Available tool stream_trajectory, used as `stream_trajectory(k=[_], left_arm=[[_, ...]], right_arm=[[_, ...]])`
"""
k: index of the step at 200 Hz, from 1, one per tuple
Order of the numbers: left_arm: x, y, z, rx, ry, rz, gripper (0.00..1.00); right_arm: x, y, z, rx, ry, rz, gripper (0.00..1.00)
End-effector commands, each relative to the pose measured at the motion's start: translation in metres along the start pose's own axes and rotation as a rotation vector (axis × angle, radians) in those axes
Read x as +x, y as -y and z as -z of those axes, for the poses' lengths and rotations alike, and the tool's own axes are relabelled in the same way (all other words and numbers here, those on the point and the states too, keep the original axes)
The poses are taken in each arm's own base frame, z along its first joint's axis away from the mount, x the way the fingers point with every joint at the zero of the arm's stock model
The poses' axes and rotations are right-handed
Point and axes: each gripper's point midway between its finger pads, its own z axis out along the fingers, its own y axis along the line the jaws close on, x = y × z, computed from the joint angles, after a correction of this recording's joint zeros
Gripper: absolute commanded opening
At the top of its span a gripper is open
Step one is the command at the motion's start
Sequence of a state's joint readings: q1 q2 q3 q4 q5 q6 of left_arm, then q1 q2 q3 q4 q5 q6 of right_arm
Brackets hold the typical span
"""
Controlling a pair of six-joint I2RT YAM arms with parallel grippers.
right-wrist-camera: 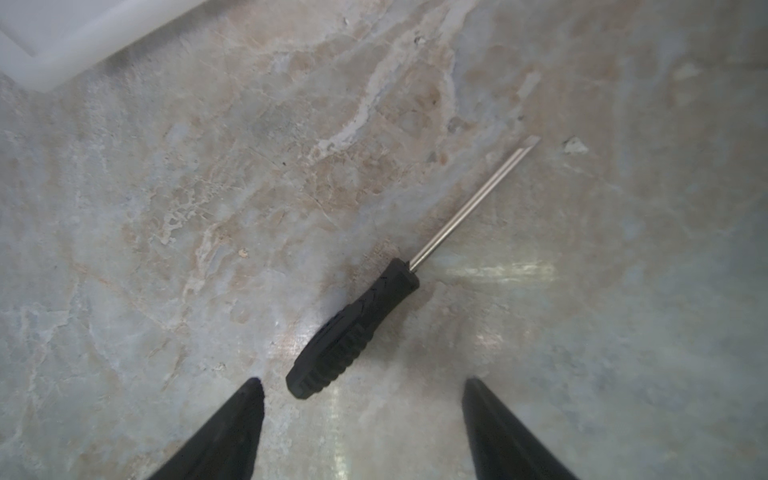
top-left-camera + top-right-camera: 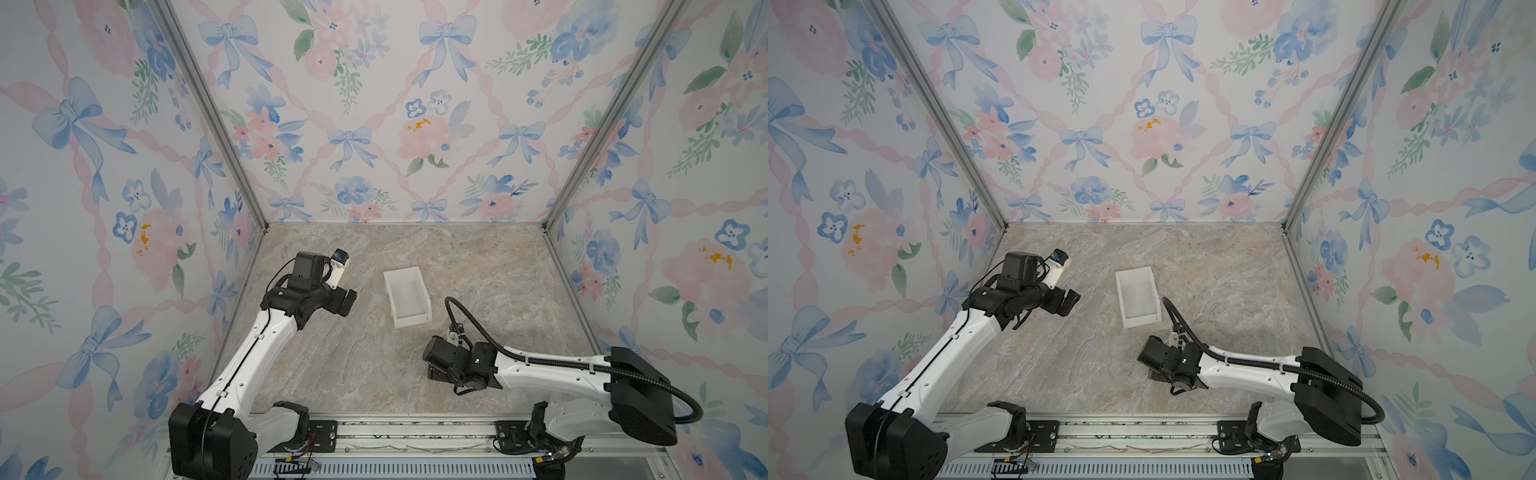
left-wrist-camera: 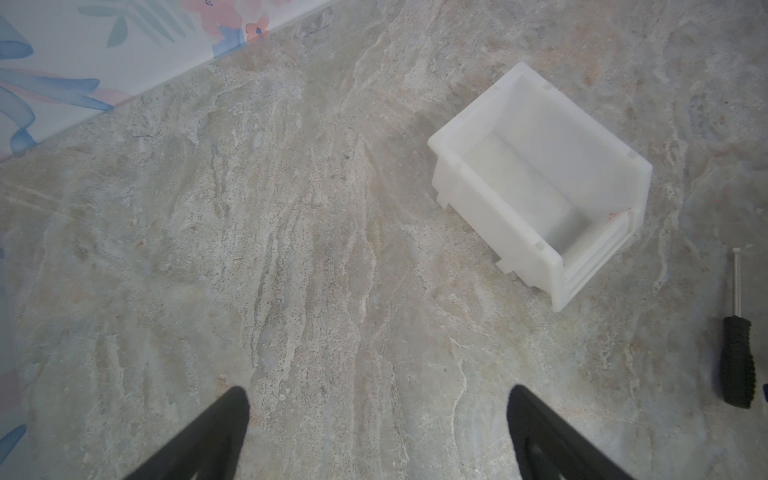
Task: Put the screwdriver in the bin
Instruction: Pick up the screwdriver from the bottom-center of the table.
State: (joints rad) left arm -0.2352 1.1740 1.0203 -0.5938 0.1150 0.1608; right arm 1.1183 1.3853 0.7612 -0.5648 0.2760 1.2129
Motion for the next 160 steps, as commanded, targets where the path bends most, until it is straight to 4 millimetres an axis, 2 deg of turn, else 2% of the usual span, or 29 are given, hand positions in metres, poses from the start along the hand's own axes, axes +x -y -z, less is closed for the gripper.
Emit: stream_trajectory(k=[1, 62, 89, 138, 144, 160], left_arm=[[-0.009, 0.004, 0.010, 0.015, 0.027, 0.011, 0.98], [-0.010, 0.000, 0.011, -0.003, 0.028, 0.005, 0.98], [-0.011, 0.001, 0.012, -0.002, 0.033, 0.006, 0.98], [-0.011, 0.002, 0.013, 0.006, 0.036, 0.009, 0.98], [-0.011, 0.002, 0.013, 0.006, 0.034, 0.011, 0.98], [-0.011, 0.003, 0.012, 0.010, 0.031, 0.010, 0.98]], right_arm=[[0.004, 0.007, -0.009, 0.026, -0.037, -0.007, 0.75], [0.000, 0.001, -0.026, 0.035, -0.089, -0.014, 0.70], [0.002, 0.005, -0.033, 0.059, -0.110, -0.014, 0.67], [0.001, 0.019, -0.032, 0.099, -0.115, 0.001, 0.55], [0.001, 0.019, -0.031, 0.100, -0.116, 0.006, 0.50], [0.002, 0.023, -0.029, 0.107, -0.119, 0.019, 0.45]])
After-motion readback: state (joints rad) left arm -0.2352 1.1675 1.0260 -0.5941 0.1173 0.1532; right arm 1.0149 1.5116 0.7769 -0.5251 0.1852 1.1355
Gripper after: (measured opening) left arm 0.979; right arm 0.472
